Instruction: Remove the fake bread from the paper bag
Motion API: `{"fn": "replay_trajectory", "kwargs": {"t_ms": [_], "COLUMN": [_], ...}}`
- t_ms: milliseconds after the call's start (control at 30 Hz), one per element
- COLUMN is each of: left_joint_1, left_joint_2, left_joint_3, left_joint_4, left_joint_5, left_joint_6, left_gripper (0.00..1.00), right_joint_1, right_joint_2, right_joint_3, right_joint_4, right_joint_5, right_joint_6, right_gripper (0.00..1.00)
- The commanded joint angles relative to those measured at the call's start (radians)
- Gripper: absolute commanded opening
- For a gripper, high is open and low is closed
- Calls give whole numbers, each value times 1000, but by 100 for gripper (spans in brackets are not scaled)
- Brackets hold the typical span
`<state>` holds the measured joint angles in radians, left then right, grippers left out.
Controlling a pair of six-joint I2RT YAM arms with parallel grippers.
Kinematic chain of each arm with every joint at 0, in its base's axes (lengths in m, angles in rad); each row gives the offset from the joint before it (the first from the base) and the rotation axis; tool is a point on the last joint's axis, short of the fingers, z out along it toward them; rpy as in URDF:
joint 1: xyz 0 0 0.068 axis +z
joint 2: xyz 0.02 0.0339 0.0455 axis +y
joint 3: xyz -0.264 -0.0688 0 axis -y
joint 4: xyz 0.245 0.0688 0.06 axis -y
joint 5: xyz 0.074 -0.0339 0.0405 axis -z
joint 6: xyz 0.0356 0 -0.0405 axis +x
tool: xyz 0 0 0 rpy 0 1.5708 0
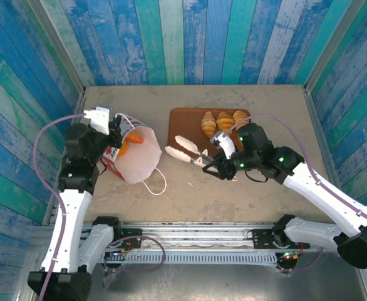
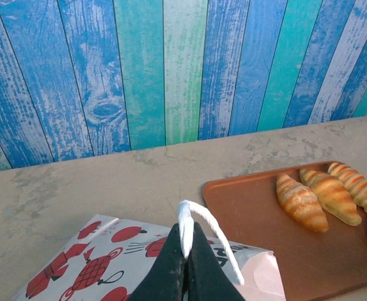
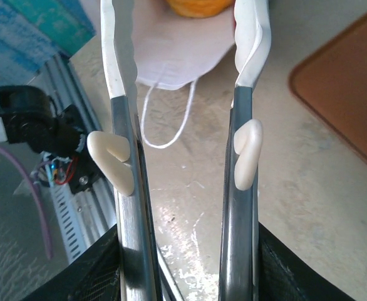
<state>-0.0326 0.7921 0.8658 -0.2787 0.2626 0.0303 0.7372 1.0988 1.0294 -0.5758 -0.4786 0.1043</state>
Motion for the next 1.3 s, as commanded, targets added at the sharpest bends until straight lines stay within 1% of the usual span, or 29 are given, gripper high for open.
{"fn": "replay_trajectory", "kwargs": {"t_ms": [0, 133, 267, 333, 367, 433, 467, 500, 567, 700, 933, 1100, 1267], "left_joint_1": [2, 2, 2, 2, 3, 2, 2, 2, 3, 2, 2, 2, 2], "left_joint_2": [5, 12, 5, -11, -20, -36, -40, -44, -46, -51, -48, -51, -48], "left_joint_3": [-5, -1, -1, -5, -13, -29, -35, -35, -35, -41, -42, -46, -50], "left_joint_4": [16, -6, -31, -43, -39, -27, -23, -24, -27, -10, -7, 8, 21], "left_joint_5": [-24, -46, -104, -146, -149, -153, -150, -150, -150, -141, -134, -132, -126], "left_joint_6": [-10, -8, -16, -47, -48, -59, -64, -70, -101, -127, -154, -156, -159], "left_gripper": [0, 0, 0, 0, 0, 0, 0, 0, 0, 0, 0, 0, 0], "right_joint_1": [67, 168, 272, 316, 339, 376, 401, 415, 431, 435, 434, 420, 393], "right_joint_2": [10, 85, 218, 308, 355, 452, 499, 540, 633, 732, 855, 922, 950], "right_joint_3": [37, 78, 127, 176, 208, 266, 300, 336, 417, 483, 594, 661, 669], "right_joint_4": [46, 66, 126, 135, 134, 138, 137, 124, 90, 121, 141, 143, 200], "right_joint_5": [-43, 12, 141, 248, 314, 377, 459, 510, 549, 538, 572, 531, 494], "right_joint_6": [-38, -39, -63, -64, -52, -48, -37, -25, -8, 17, 97, 152, 218], "right_gripper": [49, 49, 50, 49, 49, 48, 48, 47, 47, 47, 53, 54, 54]}}
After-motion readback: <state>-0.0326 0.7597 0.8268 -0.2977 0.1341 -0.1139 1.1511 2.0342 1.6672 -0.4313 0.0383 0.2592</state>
